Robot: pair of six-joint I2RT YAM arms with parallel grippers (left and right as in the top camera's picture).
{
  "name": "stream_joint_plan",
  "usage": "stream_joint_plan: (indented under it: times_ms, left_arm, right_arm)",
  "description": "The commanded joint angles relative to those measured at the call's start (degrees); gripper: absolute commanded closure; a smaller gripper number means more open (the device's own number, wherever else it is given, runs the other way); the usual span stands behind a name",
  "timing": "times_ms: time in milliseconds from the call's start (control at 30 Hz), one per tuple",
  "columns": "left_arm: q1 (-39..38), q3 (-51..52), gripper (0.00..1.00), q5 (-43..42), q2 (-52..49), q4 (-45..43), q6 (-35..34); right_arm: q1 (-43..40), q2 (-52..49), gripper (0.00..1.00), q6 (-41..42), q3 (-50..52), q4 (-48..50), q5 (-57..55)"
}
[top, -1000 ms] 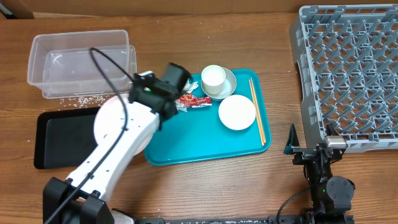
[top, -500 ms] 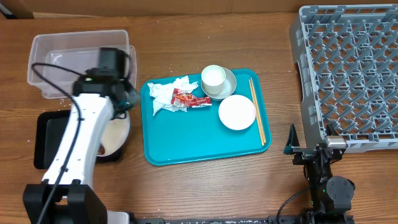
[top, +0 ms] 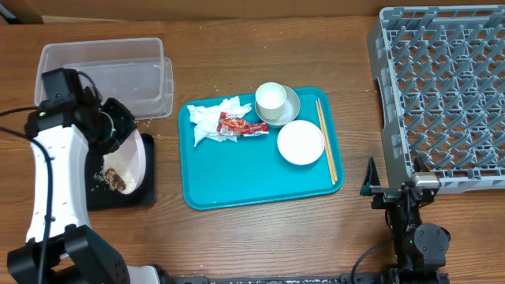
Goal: Sort waste into correct bins and load items into the dishwasher
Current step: 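Tilt the plate over the black tray to dump rice and food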
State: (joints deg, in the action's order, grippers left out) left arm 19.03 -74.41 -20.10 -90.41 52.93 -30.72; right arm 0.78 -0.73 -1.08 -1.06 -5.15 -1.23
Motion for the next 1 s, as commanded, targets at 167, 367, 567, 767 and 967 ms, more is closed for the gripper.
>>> stream_joint_plan:
  times_ms: [167, 367, 567, 767, 967]
  left_arm:
    - [6.3, -1.3, 0.96, -19.4, 1.1, -1.1, 5.4]
    - [11.0, -1.3, 0.96, -32.4, 1.1, -0.9, 10.1]
    - [16.2, -1.2, 0.96, -35.6, 1.1, 1.8, 10.2]
    - [20.0, -0.7, 0.96, -43.6, 0.9, 0.6, 14.4]
    - [20.1, 0.3, 0.96, -49.4, 0.6, 0.3, 17.0]
  right_arm:
    - [-0.2, 0.6, 0.0, 0.0, 0.6, 0.4, 0.3]
    - [-0.2, 0.6, 0.0, 0.0, 0.6, 0.4, 0.3]
    - [-0.2, 0.6, 0.0, 0.0, 0.6, 0.4, 0.3]
    - [-0.2, 0.6, 0.0, 0.0, 0.6, 0.4, 0.3]
    - [-0.2, 0.6, 0.0, 0.0, 0.6, 0.4, 0.3]
